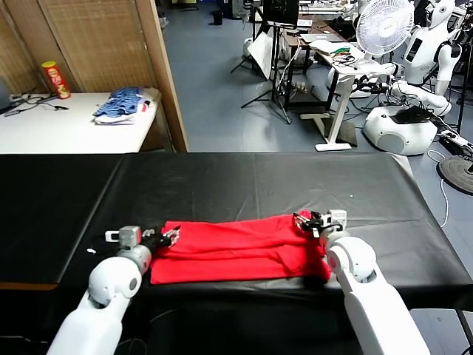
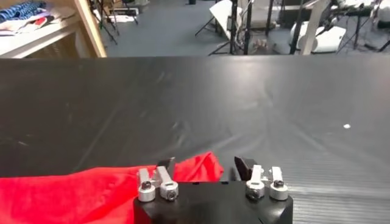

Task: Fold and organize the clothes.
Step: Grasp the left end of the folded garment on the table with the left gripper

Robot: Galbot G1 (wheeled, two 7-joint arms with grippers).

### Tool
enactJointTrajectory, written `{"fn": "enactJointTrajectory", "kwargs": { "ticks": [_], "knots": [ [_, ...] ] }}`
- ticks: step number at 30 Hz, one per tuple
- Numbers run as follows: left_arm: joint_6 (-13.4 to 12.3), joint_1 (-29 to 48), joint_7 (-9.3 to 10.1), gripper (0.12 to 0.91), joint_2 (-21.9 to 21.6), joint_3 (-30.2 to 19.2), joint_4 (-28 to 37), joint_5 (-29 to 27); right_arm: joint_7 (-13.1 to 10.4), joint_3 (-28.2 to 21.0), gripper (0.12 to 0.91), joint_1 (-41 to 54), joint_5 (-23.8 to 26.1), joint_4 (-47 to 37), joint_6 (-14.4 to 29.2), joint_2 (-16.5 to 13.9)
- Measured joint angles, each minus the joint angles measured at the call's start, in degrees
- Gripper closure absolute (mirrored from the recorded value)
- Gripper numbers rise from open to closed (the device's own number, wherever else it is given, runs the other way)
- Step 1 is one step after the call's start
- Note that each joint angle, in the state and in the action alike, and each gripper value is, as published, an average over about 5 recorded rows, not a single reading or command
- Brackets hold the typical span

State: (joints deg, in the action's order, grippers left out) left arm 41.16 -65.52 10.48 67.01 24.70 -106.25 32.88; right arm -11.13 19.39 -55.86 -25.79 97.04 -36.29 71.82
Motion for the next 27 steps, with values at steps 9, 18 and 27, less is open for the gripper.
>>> {"fn": "enactJointTrajectory", "kwargs": {
  "ticks": [9, 18, 27],
  "knots": [
    [-5.98, 0.57, -2.95, 0.889, 1.93, -1.44, 1.81, -11.81, -2.82, 0.13, 0.889, 0.55, 3.48, -2.15, 5.97, 2.72],
    [-7.85, 3.73, -5.44, 0.686, 2.44, -1.76, 4.80, -13.12, 2.16, 1.91, 0.631, -2.14, 2.79, 0.73, 4.78, 0.94],
    [-6.79, 2.41, -4.63, 0.258, -0.04, 0.01, 2.66, -9.95, 2.50, 4.32, 0.240, -6.72, 0.97, 7.04, 4.42, -1.44]
  ]
}}
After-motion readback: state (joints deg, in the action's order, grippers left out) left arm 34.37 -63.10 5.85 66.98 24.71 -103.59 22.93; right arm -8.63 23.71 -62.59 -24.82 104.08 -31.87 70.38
